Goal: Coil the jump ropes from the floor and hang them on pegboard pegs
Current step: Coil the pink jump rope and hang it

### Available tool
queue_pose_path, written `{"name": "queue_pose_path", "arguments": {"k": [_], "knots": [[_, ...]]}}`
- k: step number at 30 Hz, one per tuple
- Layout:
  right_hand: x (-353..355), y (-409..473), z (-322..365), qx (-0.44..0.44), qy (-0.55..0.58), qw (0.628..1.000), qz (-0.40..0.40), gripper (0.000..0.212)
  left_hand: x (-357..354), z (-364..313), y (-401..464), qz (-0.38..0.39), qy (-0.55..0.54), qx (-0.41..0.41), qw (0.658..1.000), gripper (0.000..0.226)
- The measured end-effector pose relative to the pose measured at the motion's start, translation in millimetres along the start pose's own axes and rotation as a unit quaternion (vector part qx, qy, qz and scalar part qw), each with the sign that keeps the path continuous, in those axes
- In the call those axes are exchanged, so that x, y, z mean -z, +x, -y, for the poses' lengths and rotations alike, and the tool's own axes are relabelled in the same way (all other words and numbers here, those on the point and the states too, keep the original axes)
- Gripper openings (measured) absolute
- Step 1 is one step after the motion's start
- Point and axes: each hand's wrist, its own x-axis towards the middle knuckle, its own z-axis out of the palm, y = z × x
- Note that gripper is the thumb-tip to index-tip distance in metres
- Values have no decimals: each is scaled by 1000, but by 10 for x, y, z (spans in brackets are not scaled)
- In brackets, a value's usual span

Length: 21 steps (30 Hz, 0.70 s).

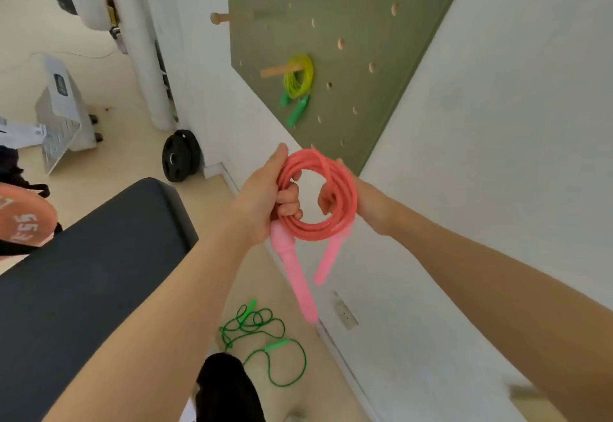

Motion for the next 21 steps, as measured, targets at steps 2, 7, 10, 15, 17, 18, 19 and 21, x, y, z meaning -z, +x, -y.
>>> {"name": "queue_pose_path", "arguments": {"k": [2, 7, 10, 15, 17, 18, 19, 21], "knots": [[57, 283, 2, -16, -45, 998, -41, 63, 153, -206, 170, -22, 11, -10, 1000, 45], [-55, 1134, 156, -109, -244, 962, -49, 43, 654, -777, 803, -42, 79, -34, 995, 40], [-142, 1684, 662, -106, 78, 991, -7, 51, 1032, -1256, 1209, -47, 108, -44, 992, 40], [-398, 2637, 1400, 19, -20, 999, -39, 30, 1638, -2034, 1946, -51, 177, -129, 974, 43], [-503, 3027, 1566, 42, -97, 991, -82, 23, 1874, -2296, 2277, -51, 200, -157, 966, 41], [-521, 3213, 1630, 45, -113, 987, -101, 16, 1998, -2413, 2441, -36, 199, -161, 966, 38], [-524, 3383, 1701, 47, -123, 984, -120, 9, 2114, -2530, 2590, -10, 195, -163, 967, 35], [-507, 3715, 1795, 48, -137, 975, -171, 8, 2343, -2740, 2891, 51, 210, -175, 960, 26]]}}
